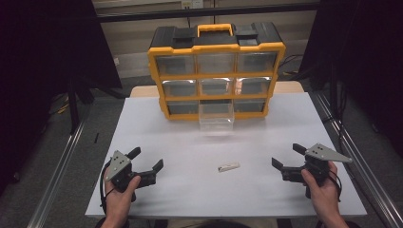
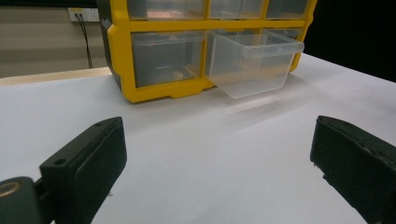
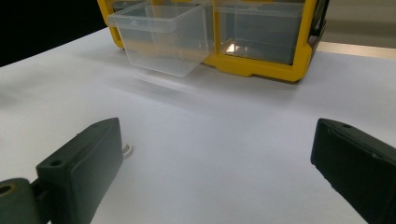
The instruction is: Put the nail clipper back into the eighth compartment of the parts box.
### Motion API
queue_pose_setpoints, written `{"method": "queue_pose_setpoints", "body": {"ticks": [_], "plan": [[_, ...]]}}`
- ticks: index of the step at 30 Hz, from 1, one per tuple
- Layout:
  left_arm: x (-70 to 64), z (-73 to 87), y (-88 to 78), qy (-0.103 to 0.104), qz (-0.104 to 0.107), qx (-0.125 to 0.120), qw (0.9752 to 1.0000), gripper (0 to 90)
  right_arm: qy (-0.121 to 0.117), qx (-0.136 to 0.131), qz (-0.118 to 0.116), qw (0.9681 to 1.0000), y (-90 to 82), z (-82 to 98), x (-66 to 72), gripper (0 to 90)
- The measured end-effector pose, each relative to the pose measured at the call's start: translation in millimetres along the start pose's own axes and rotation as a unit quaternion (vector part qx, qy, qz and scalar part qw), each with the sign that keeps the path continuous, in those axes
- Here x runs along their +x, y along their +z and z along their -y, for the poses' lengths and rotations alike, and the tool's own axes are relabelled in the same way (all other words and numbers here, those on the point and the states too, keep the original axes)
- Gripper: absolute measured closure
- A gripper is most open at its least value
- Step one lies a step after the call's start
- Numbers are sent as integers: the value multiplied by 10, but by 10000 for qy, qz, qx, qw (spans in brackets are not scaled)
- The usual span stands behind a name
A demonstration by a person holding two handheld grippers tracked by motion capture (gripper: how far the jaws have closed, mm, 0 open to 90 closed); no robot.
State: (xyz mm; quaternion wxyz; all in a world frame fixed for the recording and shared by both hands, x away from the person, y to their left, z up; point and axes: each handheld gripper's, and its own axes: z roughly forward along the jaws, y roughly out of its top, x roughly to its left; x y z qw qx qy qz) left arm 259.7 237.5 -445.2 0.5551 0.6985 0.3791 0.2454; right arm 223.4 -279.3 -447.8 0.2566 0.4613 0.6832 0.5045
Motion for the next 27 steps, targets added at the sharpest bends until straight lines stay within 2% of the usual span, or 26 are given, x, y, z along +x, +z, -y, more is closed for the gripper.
{"method": "queue_pose_setpoints", "body": {"ticks": [8,10,15,18,19,27], "plan": [[26,16,3,-40,33,3,10000,38,31,111,-93,9999,64,-27,26,19],[27,16,1,-39,33,3,10000,38,-2,223,-205,9995,91,-43,46,39],[11,16,-4,-56,72,-35,10000,38,-44,405,-448,9982,138,-64,93,24],[7,7,-1,6,43,3,10000,38,-98,426,-462,9980,144,-74,104,20],[-4,6,13,-8,97,-31,9999,38,-123,428,-489,9978,147,-78,115,20],[8,24,3,-67,77,34,9999,38,-283,596,-755,9950,243,-124,122,14]]}}
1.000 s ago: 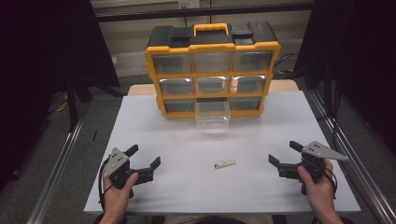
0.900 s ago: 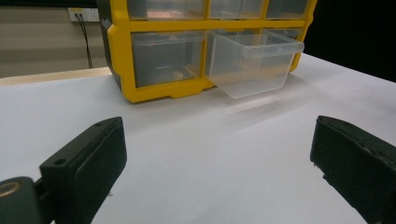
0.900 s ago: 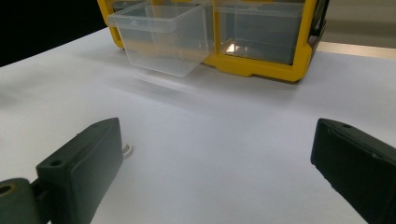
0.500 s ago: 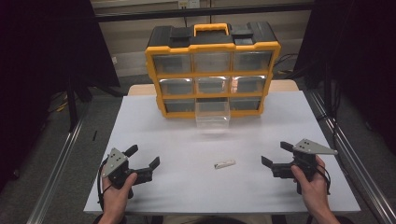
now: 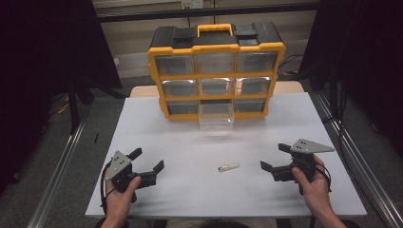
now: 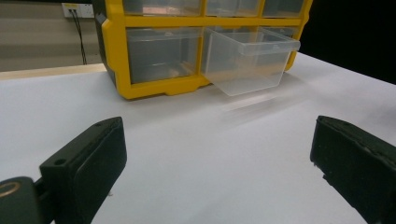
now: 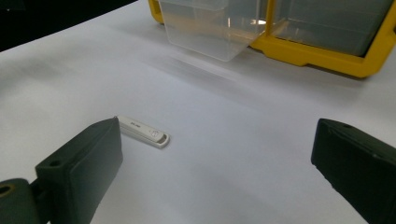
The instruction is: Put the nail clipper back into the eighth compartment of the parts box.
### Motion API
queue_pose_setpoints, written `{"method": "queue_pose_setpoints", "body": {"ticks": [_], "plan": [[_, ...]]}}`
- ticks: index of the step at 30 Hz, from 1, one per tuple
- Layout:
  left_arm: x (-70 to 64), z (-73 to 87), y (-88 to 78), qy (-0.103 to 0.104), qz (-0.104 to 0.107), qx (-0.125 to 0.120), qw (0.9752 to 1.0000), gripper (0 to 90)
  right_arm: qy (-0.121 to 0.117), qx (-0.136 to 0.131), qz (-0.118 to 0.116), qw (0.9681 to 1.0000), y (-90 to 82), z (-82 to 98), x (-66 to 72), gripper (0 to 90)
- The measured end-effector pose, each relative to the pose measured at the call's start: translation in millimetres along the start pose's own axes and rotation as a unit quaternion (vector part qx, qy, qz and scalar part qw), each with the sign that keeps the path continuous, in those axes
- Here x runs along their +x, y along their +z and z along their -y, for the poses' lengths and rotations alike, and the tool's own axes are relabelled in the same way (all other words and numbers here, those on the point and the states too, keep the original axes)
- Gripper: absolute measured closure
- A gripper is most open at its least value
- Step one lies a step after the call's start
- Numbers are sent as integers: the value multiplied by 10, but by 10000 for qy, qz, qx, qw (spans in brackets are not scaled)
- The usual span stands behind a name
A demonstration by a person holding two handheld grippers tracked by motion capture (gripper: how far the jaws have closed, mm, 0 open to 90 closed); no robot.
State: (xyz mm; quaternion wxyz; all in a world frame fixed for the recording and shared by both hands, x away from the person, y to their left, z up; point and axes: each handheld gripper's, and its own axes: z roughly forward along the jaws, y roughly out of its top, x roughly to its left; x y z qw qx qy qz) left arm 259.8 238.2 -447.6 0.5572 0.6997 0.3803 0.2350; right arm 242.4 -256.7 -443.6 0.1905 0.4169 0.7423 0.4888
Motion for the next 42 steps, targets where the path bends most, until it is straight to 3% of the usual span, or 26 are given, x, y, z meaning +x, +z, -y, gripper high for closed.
{"method": "queue_pose_setpoints", "body": {"ticks": [7,10,19,25,29,30,31,34,36,42], "plan": [[19,-2,-9,-12,-58,-49,10000,38,-217,132,-169,9995,147,-102,68,14],[13,-5,-12,12,-22,-39,10000,38,-328,318,-402,9981,215,-146,99,16],[2,-6,-6,-15,-13,-47,10000,38,-514,475,-676,9953,338,-243,191,21],[7,-18,-1,-40,-24,-89,9999,38,-563,929,-922,9898,455,-247,219,28],[14,-15,-2,8,-28,-46,10000,38,-615,1086,-1078,9863,510,-277,242,29],[8,-20,2,-44,-2,-101,9999,38,-587,1092,-1098,9862,520,-282,246,28],[12,-27,-5,29,-32,-53,10000,38,-530,1088,-1191,9855,542,-287,252,29],[4,-31,4,26,-40,-68,10000,38,-530,1197,-1399,9815,591,-313,280,27],[1,-31,9,45,-40,-46,10000,38,-588,1304,-1402,9797,628,-340,307,23],[-4,-32,17,55,6,-66,10000,38,-733,1584,-1845,9672,775,-391,366,24]]}}
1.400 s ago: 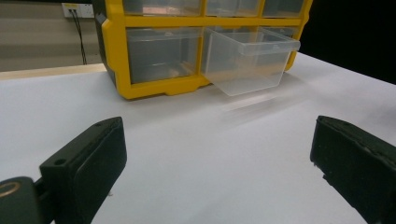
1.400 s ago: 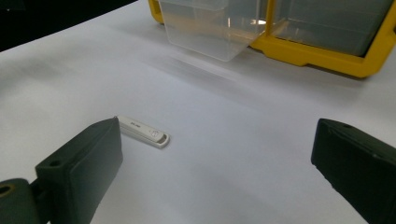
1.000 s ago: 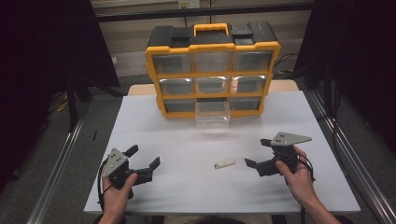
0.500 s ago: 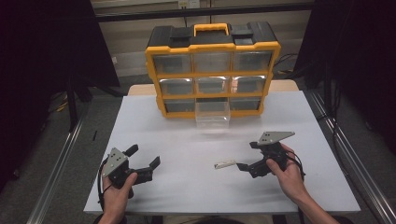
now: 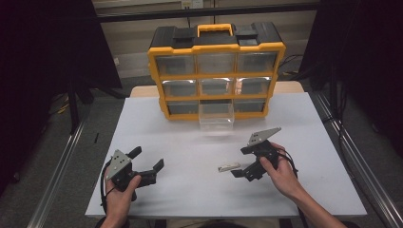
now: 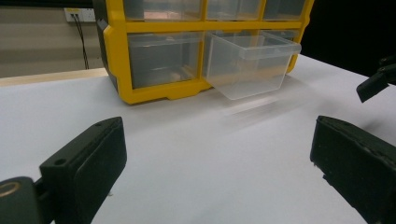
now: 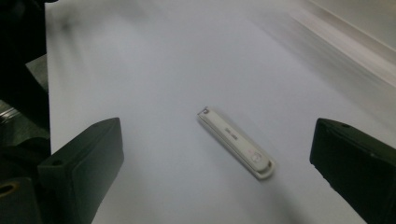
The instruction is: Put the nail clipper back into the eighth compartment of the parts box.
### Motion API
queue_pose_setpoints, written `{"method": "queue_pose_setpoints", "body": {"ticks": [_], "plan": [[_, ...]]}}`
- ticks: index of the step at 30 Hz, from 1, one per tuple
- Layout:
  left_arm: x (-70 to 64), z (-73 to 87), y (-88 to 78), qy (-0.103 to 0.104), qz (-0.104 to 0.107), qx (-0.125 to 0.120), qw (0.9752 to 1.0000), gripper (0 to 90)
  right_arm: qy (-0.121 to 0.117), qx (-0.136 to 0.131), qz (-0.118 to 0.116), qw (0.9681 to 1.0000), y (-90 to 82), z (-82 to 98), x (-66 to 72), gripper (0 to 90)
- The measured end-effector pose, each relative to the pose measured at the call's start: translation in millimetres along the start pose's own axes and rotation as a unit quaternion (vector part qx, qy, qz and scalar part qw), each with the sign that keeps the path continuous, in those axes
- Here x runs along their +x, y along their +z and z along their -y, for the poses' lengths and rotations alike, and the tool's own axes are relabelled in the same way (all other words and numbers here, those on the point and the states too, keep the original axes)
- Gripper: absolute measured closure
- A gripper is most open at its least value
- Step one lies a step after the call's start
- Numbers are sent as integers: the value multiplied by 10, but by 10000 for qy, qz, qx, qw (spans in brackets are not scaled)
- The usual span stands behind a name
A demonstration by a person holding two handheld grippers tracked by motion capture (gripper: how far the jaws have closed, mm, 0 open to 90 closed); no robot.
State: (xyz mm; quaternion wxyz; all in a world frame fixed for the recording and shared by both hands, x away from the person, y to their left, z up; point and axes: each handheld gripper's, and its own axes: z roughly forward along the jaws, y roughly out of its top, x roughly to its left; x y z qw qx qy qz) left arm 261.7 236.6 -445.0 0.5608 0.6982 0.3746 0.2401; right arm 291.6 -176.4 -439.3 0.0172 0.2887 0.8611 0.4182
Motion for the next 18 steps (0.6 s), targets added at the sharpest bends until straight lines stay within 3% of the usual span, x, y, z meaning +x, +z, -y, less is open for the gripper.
{"method": "queue_pose_setpoints", "body": {"ticks": [6,9,18], "plan": [[-1,-3,-8,52,-43,21,10000,38,-332,380,-42,9987,133,-119,25,26],[-11,-1,-9,49,-37,25,10000,38,-431,513,-193,9976,203,-175,43,40],[-5,0,-7,44,-16,11,10000,38,-780,1110,-306,9903,371,-300,-6,140]]}}
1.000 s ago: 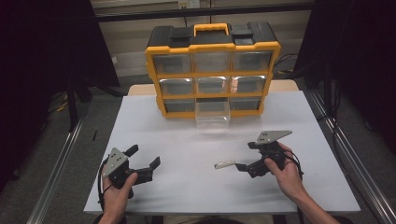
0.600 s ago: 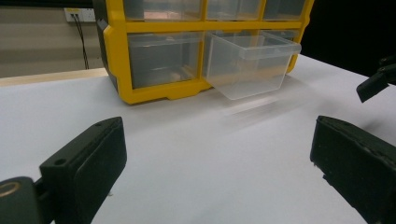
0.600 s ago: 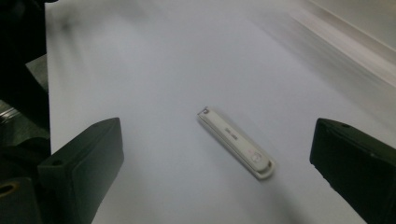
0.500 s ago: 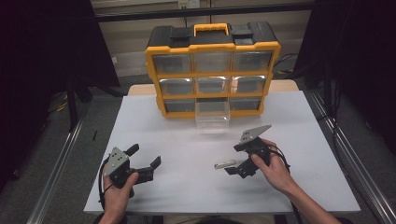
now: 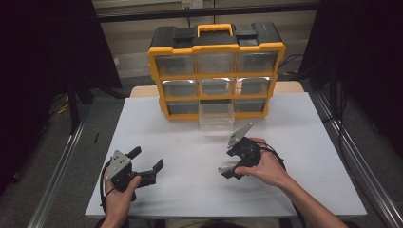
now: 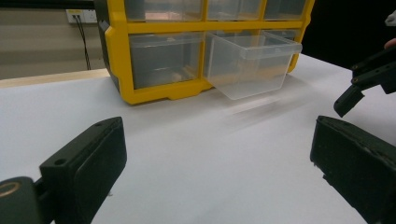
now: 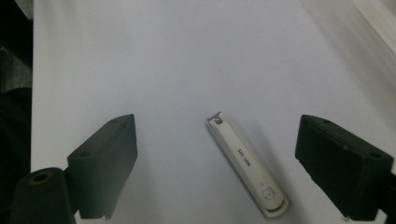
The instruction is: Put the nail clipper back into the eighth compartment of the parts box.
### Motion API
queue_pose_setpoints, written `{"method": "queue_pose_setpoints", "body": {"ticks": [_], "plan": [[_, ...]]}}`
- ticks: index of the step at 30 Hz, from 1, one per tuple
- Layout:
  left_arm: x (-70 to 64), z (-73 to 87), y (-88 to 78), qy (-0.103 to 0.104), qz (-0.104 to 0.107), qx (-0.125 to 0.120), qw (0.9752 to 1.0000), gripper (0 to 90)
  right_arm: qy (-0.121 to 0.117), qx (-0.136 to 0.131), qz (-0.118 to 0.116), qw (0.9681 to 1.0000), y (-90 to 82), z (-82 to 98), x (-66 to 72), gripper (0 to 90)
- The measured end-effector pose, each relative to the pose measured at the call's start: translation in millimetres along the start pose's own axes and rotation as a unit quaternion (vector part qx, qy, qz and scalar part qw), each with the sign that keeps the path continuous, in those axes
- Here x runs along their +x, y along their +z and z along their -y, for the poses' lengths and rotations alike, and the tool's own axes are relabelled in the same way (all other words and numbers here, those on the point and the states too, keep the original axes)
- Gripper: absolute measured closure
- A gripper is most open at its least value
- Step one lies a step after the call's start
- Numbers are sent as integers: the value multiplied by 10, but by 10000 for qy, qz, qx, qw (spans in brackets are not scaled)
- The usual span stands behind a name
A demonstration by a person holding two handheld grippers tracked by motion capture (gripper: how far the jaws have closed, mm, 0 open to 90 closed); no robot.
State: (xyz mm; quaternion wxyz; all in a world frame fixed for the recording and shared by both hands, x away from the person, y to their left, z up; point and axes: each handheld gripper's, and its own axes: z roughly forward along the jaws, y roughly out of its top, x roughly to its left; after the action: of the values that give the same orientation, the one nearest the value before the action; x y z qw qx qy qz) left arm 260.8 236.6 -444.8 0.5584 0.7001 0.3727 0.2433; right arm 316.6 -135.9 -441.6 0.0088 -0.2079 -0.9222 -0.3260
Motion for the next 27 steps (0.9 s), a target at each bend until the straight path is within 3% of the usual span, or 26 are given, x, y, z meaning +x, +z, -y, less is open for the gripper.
{"method": "queue_pose_setpoints", "body": {"ticks": [3,14,17,20,27], "plan": [[-8,1,-1,4,-22,17,10000,38,-8,65,11,10000,23,-45,-38,159],[0,4,2,5,9,-7,10000,38,-26,692,33,9976,118,-125,-122,285],[0,3,-1,11,-26,7,10000,38,22,827,-35,9966,135,-128,-133,351],[3,4,-2,6,-10,18,10000,38,-104,919,-53,9957,167,-139,-152,382],[1,2,-4,-1,-29,13,10000,38,-121,1125,-116,9935,218,-157,-134,481]]}}
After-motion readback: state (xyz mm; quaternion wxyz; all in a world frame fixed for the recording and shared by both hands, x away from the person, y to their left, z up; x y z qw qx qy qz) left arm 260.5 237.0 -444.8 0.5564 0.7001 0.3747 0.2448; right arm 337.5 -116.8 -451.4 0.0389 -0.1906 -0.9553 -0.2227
